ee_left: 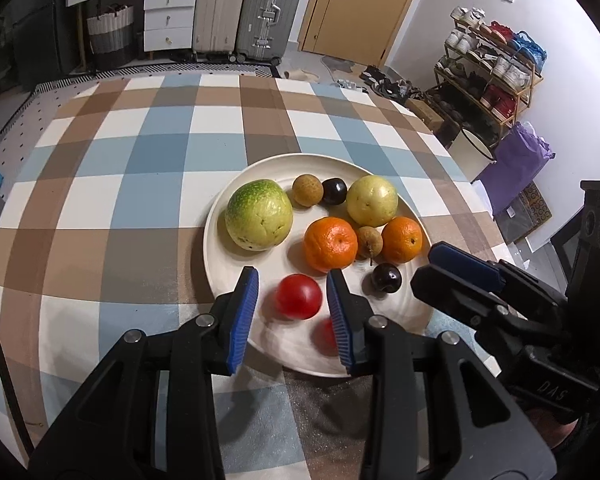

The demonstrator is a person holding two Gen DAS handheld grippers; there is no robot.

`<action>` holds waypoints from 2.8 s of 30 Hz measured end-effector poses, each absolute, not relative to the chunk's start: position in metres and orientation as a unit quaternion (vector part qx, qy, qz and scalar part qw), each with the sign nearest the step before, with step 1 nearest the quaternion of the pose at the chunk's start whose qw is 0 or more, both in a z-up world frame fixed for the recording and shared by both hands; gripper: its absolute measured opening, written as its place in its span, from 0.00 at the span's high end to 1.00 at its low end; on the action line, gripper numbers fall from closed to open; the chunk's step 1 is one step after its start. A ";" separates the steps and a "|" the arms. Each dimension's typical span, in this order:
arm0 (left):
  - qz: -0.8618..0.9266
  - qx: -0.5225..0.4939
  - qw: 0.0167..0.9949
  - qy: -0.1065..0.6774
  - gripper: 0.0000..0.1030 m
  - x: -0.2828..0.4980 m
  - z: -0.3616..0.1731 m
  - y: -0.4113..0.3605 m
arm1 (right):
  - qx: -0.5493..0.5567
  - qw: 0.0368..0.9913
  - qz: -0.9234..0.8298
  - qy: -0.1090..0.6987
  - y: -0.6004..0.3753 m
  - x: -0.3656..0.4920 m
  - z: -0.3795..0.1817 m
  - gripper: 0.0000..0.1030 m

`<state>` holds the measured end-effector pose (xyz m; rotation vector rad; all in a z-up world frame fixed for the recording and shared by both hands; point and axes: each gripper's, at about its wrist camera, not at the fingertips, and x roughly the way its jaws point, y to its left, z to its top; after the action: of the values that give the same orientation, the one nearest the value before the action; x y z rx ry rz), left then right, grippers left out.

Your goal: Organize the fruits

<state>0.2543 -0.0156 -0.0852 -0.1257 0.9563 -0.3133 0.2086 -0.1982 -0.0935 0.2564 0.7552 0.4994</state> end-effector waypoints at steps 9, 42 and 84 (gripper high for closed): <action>-0.143 -0.046 0.891 0.427 0.49 0.234 -0.067 -0.017 | 0.119 0.900 0.235 0.346 -0.196 0.195 -0.085 0.50; -0.039 -0.041 0.970 0.236 0.01 0.119 -0.003 0.013 | 0.084 0.958 0.201 0.186 -0.207 0.097 -0.037 0.01; 0.008 -0.002 0.986 0.166 0.01 0.078 -0.068 0.045 | 0.005 0.982 0.103 0.158 -0.211 0.063 -0.084 0.00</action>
<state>0.0781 0.0448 -0.0678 -0.0049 0.3334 0.0156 0.0634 -0.2106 -0.0838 0.0103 0.3171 0.2078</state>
